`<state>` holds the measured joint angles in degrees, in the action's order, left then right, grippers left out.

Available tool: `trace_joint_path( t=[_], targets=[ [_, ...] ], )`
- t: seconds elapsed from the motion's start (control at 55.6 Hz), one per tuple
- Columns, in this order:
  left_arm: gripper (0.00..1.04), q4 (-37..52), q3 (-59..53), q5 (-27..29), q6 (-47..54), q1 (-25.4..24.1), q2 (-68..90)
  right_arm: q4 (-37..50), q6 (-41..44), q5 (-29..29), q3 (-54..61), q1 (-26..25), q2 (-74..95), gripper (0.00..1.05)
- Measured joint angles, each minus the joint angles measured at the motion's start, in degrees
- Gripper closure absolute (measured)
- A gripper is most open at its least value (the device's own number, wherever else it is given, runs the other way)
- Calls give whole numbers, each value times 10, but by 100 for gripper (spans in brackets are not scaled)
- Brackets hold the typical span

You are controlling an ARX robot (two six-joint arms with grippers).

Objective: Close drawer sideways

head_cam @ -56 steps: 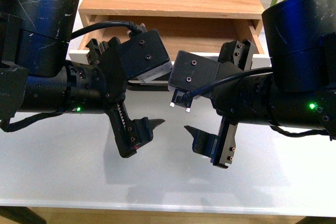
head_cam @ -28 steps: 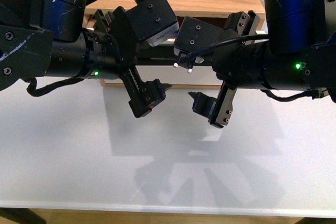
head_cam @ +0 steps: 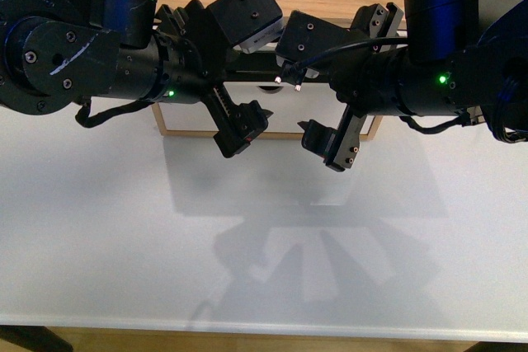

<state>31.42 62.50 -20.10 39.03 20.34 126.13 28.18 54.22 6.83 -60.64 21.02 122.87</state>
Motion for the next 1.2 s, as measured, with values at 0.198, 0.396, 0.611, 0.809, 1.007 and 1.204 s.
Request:
trace_joint_path(
  t=[0.198, 0.396, 0.611, 0.809, 1.007, 1.204],
  targets=[
    [9, -10, 30, 21, -14, -1, 18, 17, 3, -17, -17, -2, 19, 9],
    [9, -12, 32, 32, -23, -1, 22, 22, 7, -14, -15, -2, 19, 9],
    [9, -5, 11, 25, -25, 2, 4, 22, -4, -13, 12, 0, -8, 9],
    [9, 40, -77, 19, -63, -1, -81, 47, -67, 5, 96, -5, -90, 9],
    [9, 91, -186, 26, -212, -56, -238, 133, -203, -20, 231, -48, -246, 9],
    [9, 97, -250, 35, -297, -131, -350, 139, -243, -90, 315, -92, -360, 9]
  ],
)
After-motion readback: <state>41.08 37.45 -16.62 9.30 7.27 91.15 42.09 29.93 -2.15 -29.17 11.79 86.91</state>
